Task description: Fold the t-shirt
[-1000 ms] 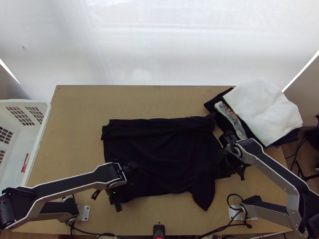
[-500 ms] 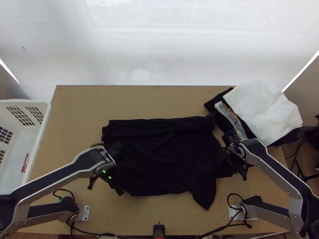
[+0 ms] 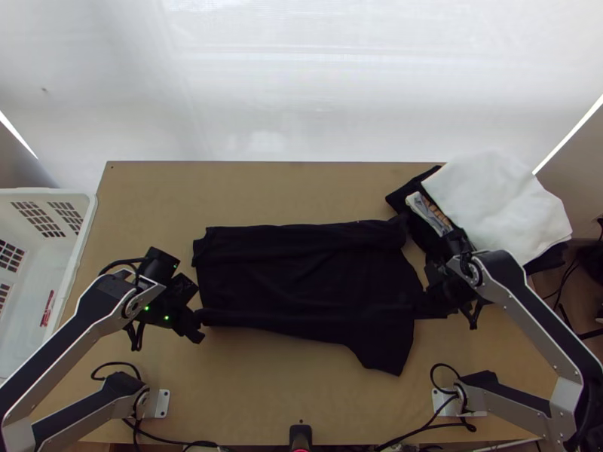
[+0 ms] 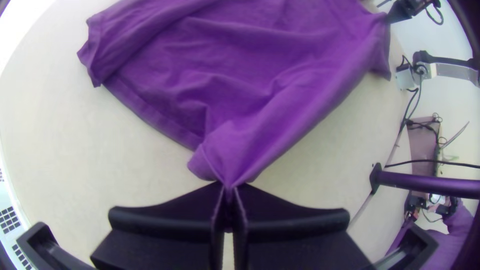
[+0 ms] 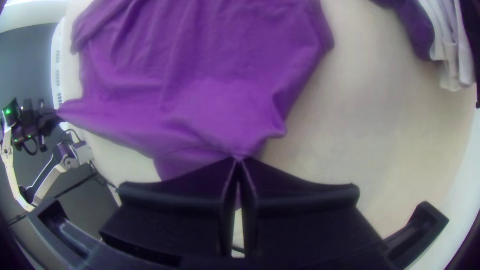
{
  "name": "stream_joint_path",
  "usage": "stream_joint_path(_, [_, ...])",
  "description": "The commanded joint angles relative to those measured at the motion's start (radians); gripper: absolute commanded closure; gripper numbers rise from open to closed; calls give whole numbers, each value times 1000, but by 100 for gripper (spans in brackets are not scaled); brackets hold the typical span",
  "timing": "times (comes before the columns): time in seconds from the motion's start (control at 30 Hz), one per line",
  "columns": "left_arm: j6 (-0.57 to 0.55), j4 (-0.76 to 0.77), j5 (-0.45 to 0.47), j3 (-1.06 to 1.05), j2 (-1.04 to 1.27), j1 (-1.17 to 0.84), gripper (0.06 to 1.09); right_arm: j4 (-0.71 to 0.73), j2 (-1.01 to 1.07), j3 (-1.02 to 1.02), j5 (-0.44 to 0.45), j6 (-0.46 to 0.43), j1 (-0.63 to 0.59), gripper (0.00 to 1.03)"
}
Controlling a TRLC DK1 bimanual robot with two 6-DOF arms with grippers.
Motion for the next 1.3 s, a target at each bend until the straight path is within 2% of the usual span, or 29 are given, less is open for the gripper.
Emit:
stream_joint_path(0.0, [17, 43, 4, -15, -6, 59, 105, -8, 40, 134, 0, 12, -12, 100])
stream_joint_path(0.2, [16, 101, 4, 65, 72, 84, 105, -8, 132, 263, 1, 14, -18, 100])
stream_joint_path(0.7, [48, 112, 4, 446, 408, 194, 105, -24, 437, 658, 34, -11, -45, 100])
stream_joint_path(0.97, [42, 123, 0, 553, 508, 211, 105, -31, 554, 835, 35, -8, -30, 100])
stream_joint_path(1.1, [40, 146, -65, 538, 566, 210, 105, -21, 615, 885, 106, -11, -9, 100])
stream_joint_path(1.17, [35, 146, -70, 528, 588, 211, 105, -1, 644, 885, 150, -15, 7, 100])
stream_joint_path(1.27, [34, 164, -80, 489, 601, 211, 105, 35, 683, 872, 169, -15, 16, 100])
